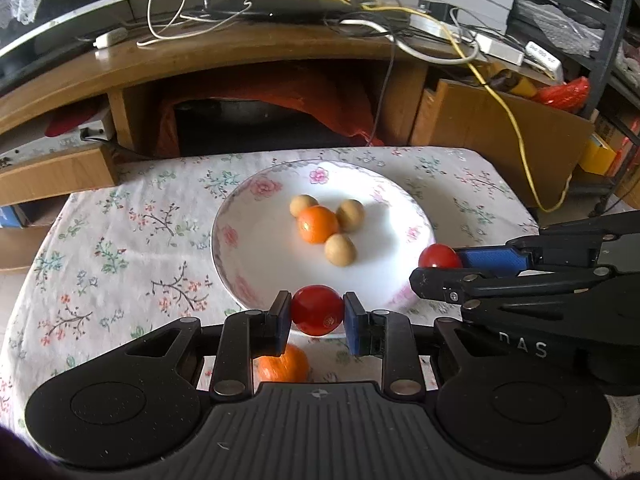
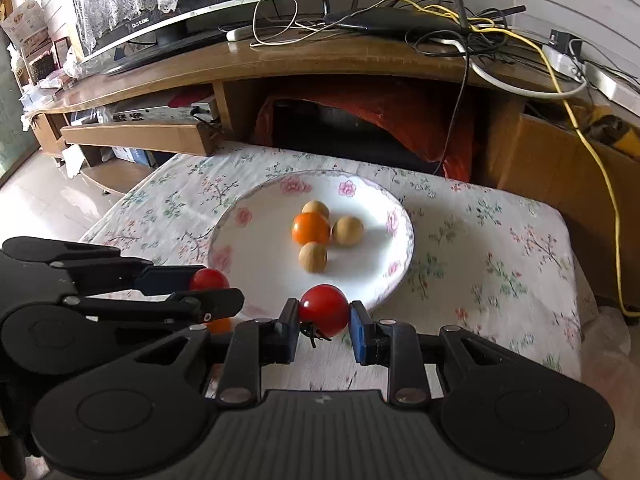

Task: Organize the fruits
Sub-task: 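Carry both cherry tomatoes over the white bowl, then open the left gripper to drop its tomato while the right releases its tomato, then grasp a large red tomato with the left gripper while the right grasps a tangerine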

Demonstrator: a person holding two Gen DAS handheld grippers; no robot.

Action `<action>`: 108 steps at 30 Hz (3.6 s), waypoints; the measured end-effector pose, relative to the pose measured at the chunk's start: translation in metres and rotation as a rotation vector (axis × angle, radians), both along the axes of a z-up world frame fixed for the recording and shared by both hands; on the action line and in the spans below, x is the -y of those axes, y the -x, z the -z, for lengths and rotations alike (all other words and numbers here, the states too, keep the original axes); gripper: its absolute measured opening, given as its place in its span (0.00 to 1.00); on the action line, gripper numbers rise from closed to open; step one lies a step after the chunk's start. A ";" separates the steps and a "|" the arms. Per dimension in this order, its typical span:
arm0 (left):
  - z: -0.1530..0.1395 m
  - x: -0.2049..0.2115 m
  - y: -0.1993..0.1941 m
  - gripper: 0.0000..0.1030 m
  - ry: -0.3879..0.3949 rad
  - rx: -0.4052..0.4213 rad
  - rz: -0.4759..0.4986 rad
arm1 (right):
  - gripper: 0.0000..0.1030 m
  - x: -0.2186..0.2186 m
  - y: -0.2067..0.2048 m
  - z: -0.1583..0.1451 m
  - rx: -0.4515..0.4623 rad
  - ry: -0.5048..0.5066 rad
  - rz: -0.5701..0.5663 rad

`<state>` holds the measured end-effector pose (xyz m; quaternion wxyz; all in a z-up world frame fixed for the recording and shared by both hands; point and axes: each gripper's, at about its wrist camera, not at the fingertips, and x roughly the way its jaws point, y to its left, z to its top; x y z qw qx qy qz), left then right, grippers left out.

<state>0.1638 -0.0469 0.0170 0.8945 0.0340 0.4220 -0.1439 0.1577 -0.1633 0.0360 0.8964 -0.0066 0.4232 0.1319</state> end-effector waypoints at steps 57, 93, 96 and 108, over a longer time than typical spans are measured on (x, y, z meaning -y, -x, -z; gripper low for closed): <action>-0.010 -0.009 0.004 0.43 0.006 0.015 -0.026 | 0.27 0.001 -0.005 0.005 0.016 -0.036 0.006; -0.002 -0.037 0.039 0.46 0.022 -0.060 -0.038 | 0.29 -0.013 0.038 0.005 -0.028 -0.048 -0.024; 0.003 -0.040 0.040 0.47 0.006 -0.061 -0.043 | 0.29 -0.011 0.038 0.004 -0.026 -0.050 -0.017; 0.013 -0.053 0.030 0.49 0.008 -0.093 -0.094 | 0.29 0.002 0.034 0.009 -0.045 -0.051 0.018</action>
